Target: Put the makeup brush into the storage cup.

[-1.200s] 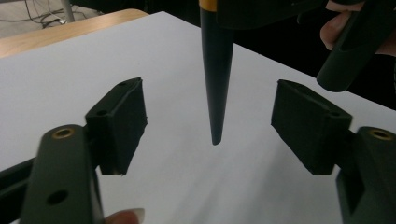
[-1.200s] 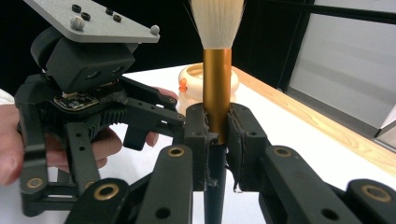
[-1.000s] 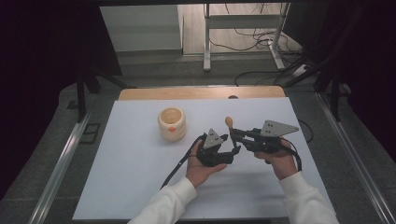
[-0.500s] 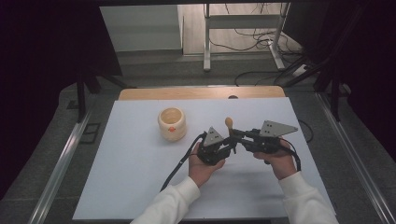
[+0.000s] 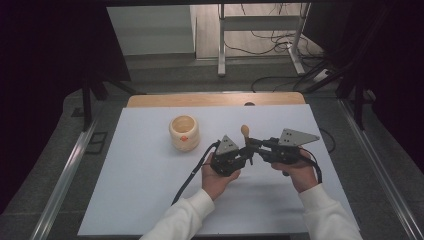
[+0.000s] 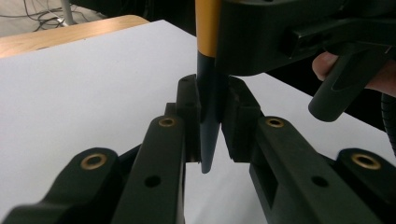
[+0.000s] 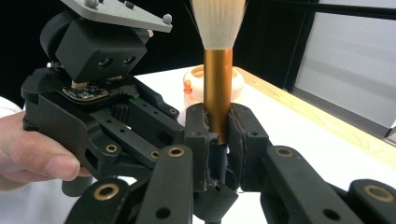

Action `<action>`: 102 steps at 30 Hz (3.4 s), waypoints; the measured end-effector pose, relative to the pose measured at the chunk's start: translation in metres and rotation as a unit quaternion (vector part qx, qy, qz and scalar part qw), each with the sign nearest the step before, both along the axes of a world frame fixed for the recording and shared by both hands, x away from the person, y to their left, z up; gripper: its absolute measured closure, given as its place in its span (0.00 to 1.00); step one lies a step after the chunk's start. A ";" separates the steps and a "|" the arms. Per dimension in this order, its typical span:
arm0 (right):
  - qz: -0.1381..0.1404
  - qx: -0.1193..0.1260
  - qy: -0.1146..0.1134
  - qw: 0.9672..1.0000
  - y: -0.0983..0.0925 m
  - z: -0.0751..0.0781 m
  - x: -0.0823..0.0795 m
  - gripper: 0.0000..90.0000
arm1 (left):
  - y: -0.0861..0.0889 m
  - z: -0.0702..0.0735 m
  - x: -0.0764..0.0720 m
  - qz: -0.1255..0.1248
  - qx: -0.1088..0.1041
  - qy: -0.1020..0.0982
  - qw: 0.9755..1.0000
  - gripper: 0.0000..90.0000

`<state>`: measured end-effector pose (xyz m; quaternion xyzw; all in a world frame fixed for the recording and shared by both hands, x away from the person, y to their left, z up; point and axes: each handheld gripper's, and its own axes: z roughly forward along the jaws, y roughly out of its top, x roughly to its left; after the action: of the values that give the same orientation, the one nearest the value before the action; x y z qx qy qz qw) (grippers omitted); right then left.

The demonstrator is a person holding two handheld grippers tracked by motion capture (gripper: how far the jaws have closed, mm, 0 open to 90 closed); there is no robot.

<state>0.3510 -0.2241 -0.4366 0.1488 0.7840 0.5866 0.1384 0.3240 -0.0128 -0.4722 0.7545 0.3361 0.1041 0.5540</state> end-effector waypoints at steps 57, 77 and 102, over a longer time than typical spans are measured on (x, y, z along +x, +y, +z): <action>-0.087 -0.016 0.038 0.995 -0.036 -0.015 -0.017 0.04 | 0.087 0.038 -0.002 0.053 -0.011 -0.034 0.998 0.87; -0.092 -0.014 0.041 0.995 -0.044 -0.019 -0.017 0.04 | 0.105 0.044 -0.003 0.064 -0.017 -0.041 0.997 0.87; -0.092 -0.013 0.044 0.995 -0.046 -0.021 -0.017 0.05 | 0.128 0.061 0.005 0.081 -0.019 -0.050 0.995 0.87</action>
<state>0.3339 -0.2706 -0.4577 0.2441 0.7799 0.5540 0.1590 0.3292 0.1147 -0.4111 0.7081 0.3694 0.1800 0.5743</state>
